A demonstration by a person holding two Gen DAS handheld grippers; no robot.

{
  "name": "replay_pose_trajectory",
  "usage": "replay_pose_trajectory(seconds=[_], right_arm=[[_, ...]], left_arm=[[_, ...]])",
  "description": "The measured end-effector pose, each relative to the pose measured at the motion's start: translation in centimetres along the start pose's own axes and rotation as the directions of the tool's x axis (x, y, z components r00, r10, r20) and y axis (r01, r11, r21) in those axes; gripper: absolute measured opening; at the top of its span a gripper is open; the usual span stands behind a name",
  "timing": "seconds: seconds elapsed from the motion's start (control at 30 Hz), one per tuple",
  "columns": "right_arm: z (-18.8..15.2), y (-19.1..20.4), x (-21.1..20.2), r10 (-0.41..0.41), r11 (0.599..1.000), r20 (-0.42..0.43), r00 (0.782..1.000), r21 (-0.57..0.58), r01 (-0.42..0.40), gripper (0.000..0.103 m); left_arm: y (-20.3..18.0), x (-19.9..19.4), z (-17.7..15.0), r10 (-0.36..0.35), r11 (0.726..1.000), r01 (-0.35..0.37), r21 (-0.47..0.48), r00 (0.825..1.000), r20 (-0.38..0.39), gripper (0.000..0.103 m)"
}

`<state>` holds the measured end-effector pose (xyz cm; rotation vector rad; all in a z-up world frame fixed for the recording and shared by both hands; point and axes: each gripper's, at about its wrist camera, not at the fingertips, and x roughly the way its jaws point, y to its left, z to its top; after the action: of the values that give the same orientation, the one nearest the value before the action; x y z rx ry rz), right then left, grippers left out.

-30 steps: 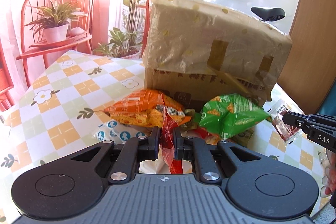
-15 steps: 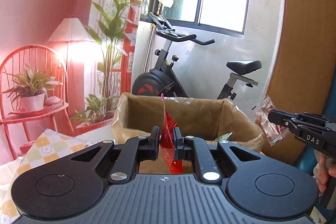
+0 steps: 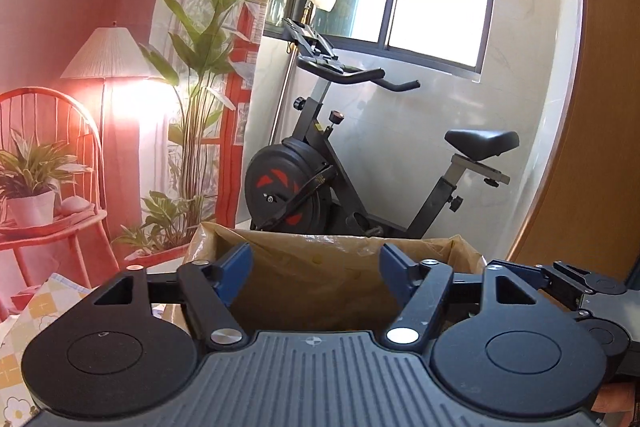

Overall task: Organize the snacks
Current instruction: 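Move both tools back down to the snack pile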

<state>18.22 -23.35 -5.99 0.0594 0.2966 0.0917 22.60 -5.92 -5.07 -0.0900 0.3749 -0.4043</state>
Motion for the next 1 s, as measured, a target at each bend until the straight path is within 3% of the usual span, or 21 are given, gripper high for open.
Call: replay_pose_trajectory(seconds=[0.1,0.2,0.47,0.57,0.67,0.8,0.87,0.93,1.0], right_arm=[[-0.1,0.5,-0.5,0.011,0.998,0.037,0.999,-0.061,-0.009,0.101],[0.0,1.0,-0.7,-0.002,1.0,0.027,1.0,-0.029,0.003,0.103],[-0.1,2.9,-2.4,0.018,1.0,0.011,1.0,0.017,-0.019,0.103],[-0.4,3.3,-3.5,0.053,0.996,0.007,0.999,0.065,-0.054,0.103],[-1.2,4.4,-5.3,0.045,0.998,0.036,0.998,0.041,-0.047,0.103],[-2.8,5.5,-7.5,0.057,0.993,0.058,0.997,0.096,-0.063,0.103],[-3.7,6.1,-8.1,0.062,0.988,0.031,0.998,0.138,-0.066,0.103],[-4.8,6.7,-8.6,0.058,0.985,-0.001,0.998,0.164,-0.057,0.103],[-6.0,7.5,-9.3,0.04,0.985,0.021,0.999,0.17,-0.043,0.103]], left_arm=[[0.4,0.0,-0.2,0.02,0.999,-0.019,-0.04,1.0,0.018,0.092],[0.6,-0.2,-0.2,0.029,0.998,-0.028,-0.061,0.999,0.015,0.092],[0.7,-3.3,-0.2,0.077,0.997,-0.076,-0.013,0.995,0.061,0.093],[1.1,-5.0,-0.2,0.132,0.991,-0.132,0.004,0.99,0.044,0.093],[1.5,-6.9,-0.5,0.183,0.983,-0.184,0.031,0.983,0.023,0.093],[3.0,-9.8,-1.9,0.192,0.978,-0.191,0.079,0.981,-0.011,0.093],[3.9,-11.0,-2.7,0.207,0.974,-0.202,0.098,0.978,-0.037,0.093],[5.0,-12.2,-3.5,0.203,0.976,-0.197,0.094,0.977,-0.06,0.093],[6.2,-13.2,-4.4,0.202,0.977,-0.194,0.087,0.976,-0.085,0.092]])
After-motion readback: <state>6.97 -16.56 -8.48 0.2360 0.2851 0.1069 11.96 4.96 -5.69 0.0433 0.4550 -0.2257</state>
